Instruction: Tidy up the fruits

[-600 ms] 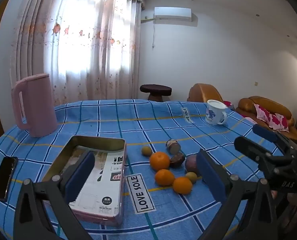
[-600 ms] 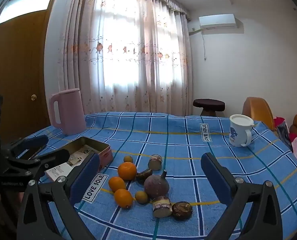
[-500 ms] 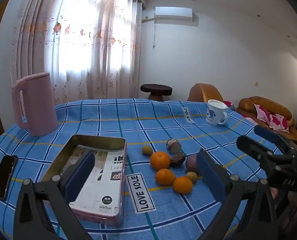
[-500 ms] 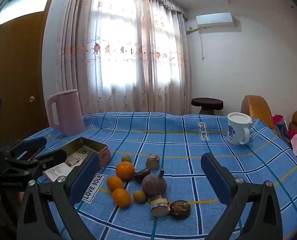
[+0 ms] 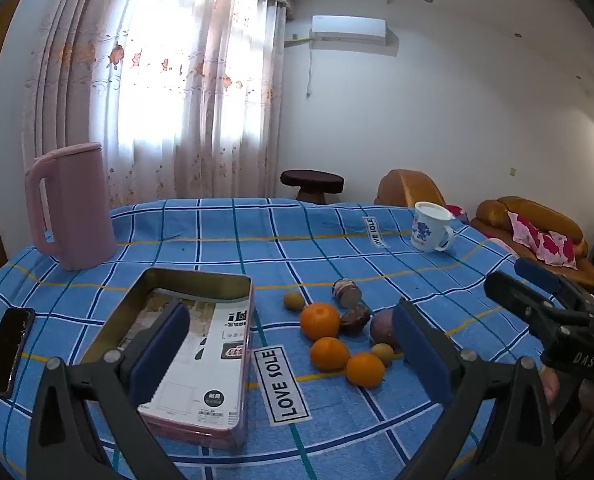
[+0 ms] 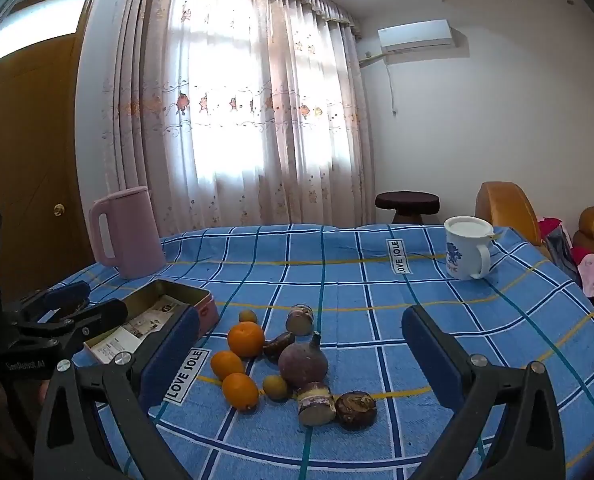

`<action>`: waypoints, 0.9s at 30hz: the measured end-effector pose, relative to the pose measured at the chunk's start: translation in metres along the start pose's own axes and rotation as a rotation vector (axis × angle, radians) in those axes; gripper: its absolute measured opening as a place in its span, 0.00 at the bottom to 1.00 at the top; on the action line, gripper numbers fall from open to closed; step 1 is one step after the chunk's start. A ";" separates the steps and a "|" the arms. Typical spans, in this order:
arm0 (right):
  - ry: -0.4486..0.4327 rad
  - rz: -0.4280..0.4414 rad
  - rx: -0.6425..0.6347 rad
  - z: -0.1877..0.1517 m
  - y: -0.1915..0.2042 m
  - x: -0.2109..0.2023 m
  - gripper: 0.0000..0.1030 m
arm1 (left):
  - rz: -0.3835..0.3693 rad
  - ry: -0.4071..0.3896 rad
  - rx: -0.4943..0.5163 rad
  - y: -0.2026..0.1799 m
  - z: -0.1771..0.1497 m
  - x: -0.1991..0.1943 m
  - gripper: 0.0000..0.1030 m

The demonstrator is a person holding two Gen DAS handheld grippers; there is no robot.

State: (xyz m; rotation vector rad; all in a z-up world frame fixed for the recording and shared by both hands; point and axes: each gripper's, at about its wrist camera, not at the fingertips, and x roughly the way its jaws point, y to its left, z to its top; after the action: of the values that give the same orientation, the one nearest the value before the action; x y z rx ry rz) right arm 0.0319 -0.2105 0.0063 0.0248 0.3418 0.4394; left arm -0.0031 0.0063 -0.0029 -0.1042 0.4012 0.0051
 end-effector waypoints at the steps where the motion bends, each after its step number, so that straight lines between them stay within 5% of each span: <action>1: 0.001 -0.003 0.001 0.000 0.001 0.000 0.99 | -0.001 0.001 0.000 0.000 0.000 0.000 1.00; 27: 0.016 0.013 0.021 -0.005 0.002 0.004 0.99 | -0.007 0.004 -0.017 0.003 -0.001 0.003 1.00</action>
State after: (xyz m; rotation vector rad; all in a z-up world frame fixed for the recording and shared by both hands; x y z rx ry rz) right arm 0.0327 -0.2072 0.0009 0.0440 0.3620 0.4495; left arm -0.0006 0.0095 -0.0050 -0.1220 0.4049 0.0011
